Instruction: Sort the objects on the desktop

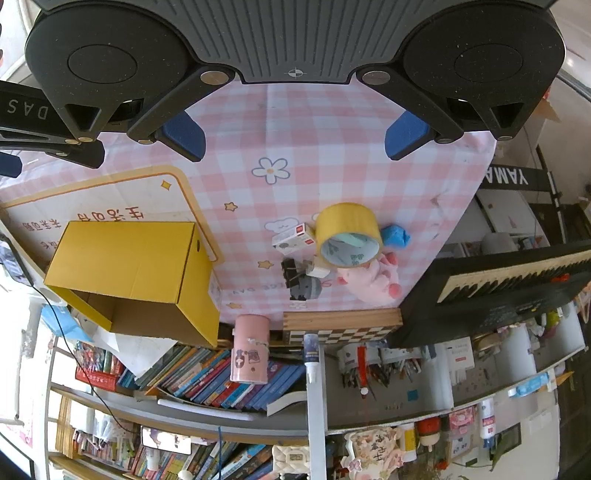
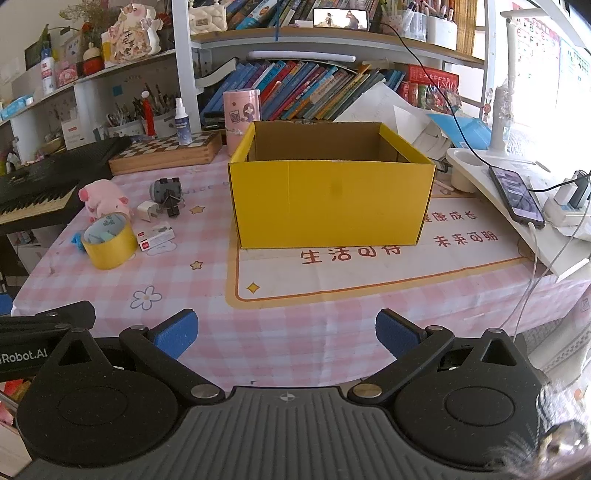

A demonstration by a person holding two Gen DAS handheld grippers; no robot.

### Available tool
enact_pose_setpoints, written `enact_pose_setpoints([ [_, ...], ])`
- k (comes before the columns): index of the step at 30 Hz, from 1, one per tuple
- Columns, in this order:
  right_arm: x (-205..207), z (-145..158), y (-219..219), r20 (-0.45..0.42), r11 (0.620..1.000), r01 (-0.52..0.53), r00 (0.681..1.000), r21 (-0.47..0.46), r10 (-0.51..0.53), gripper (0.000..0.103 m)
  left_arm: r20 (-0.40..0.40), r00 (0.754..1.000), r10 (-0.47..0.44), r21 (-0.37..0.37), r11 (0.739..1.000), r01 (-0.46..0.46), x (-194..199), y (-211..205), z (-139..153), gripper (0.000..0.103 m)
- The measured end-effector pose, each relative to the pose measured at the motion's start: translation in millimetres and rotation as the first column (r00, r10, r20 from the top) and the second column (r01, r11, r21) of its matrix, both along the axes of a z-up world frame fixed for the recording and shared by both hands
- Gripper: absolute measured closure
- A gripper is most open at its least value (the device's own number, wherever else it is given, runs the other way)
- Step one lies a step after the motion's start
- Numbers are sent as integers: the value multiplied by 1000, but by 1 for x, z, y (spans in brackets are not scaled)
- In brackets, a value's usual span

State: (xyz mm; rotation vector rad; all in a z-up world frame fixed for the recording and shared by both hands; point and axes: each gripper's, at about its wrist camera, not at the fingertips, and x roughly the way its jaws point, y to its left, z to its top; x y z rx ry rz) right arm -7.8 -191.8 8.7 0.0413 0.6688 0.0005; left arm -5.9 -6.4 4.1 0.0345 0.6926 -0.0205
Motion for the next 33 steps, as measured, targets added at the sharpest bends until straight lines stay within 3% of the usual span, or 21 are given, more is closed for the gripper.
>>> enact_pose_setpoints([
  [33, 0, 0, 12, 10, 1000, -28, 1000, 10, 28, 0, -9, 1000, 29, 5, 1000, -29, 3, 8, 0, 0],
])
